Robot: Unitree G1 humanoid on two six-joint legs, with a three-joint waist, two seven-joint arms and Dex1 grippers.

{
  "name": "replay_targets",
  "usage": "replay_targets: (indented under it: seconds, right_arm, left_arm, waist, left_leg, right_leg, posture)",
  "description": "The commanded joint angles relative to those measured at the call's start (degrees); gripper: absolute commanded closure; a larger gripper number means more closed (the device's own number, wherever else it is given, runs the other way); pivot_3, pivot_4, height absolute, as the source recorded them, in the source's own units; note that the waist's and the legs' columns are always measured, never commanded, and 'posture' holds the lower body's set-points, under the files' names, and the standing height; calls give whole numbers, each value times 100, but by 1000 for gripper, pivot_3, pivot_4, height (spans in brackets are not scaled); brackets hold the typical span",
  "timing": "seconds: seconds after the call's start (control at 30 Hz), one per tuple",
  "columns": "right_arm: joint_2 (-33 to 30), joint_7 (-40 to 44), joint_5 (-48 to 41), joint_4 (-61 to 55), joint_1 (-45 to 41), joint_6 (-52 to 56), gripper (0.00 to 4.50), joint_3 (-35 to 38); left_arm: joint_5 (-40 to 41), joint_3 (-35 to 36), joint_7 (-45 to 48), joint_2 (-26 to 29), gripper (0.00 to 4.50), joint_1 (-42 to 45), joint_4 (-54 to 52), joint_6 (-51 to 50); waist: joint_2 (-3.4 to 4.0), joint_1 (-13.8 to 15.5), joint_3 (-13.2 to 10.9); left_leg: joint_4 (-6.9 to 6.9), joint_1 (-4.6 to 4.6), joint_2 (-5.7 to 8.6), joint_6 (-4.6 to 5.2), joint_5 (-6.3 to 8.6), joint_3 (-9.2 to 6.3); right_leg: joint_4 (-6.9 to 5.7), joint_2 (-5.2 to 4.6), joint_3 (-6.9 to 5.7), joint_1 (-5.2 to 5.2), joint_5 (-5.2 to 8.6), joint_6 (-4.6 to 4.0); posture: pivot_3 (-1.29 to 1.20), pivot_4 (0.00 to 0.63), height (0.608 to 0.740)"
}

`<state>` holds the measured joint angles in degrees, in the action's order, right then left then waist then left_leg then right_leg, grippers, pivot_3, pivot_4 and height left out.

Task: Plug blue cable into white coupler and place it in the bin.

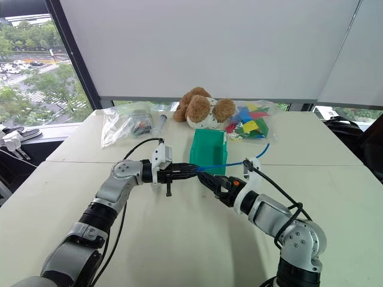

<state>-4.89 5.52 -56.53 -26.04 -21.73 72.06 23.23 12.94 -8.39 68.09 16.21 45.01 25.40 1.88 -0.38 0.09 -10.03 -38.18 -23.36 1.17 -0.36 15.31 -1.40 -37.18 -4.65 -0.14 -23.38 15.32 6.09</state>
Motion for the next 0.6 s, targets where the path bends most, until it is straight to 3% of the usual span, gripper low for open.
replay_targets:
  seconds: [0.03,0.37,0.6]
  right_arm:
    - [118,-217,-294,65,-202,-226,0,-2]
    - [63,-395,-562,341,-287,-566,0,-238]
    - [-31,-409,-688,342,-238,-702,3221,-439]
  left_arm:
    - [-9,-25,-54,-14,4473,15,-273,93]
    - [-9,-65,-89,8,4473,-43,-375,86]
    - [15,-81,-138,30,4500,-64,-444,48]
  waist:
    - [0,-11,0]
    - [0,-88,0]
    - [0,-87,0]
  left_leg:
    - [0,0,0,0,0,0]
    - [4,0,-1,0,0,-1]
    - [5,0,-2,0,0,0]
  right_leg:
    - [0,0,0,0,0,0]
    - [0,2,0,-3,0,0]
    - [0,3,0,-3,0,0]
  posture:
    - [0,150,740]
    - [0,150,740]
    - [0,150,740]
